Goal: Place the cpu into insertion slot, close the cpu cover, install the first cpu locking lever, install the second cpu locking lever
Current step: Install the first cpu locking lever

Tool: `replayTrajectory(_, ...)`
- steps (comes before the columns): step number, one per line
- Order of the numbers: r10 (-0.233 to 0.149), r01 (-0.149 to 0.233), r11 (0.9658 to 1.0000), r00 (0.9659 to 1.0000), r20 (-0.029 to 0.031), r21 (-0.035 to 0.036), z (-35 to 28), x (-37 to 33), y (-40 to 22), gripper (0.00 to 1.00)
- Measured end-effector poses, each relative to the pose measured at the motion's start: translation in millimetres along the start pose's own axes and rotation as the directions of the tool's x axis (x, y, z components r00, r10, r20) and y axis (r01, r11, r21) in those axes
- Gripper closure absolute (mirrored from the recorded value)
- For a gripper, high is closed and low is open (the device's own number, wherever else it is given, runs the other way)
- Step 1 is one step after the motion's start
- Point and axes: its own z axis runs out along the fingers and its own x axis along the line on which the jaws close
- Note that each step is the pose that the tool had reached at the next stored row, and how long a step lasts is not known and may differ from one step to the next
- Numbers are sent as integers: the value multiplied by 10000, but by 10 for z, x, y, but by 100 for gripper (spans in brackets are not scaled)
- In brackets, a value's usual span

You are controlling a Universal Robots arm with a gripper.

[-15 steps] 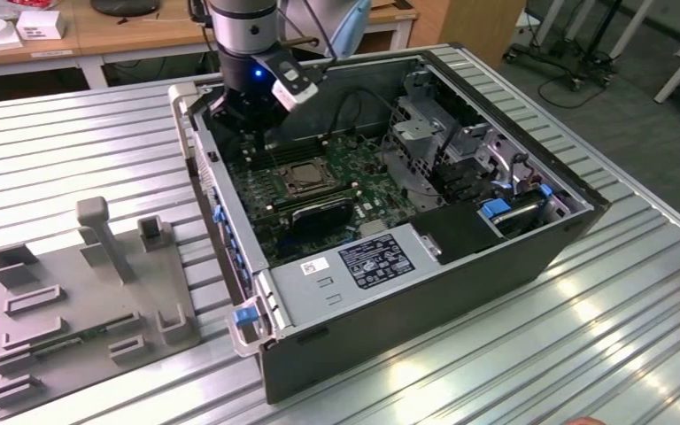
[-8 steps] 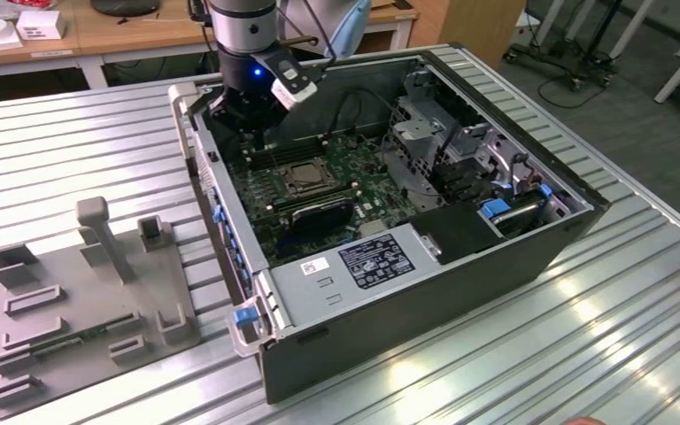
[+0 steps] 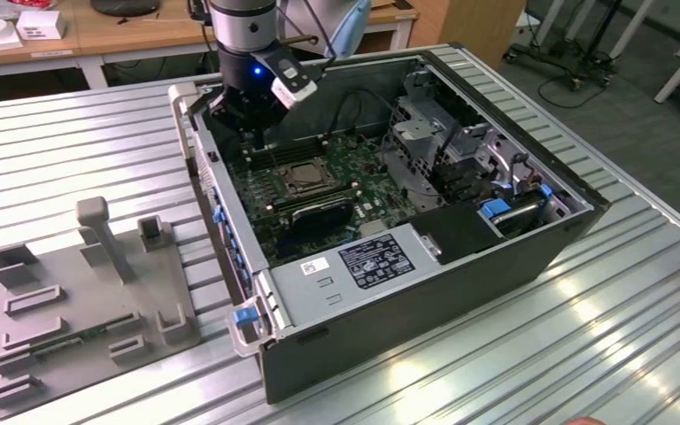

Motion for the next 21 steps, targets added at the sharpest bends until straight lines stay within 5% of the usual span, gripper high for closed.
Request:
replayTrajectory(7, 5, -5, 10000, 10000, -4, -56, -1, -10, 0, 90)
replayTrajectory(21, 6, -6, 10000, 10000, -4, -83, 11, -163, 5, 90)
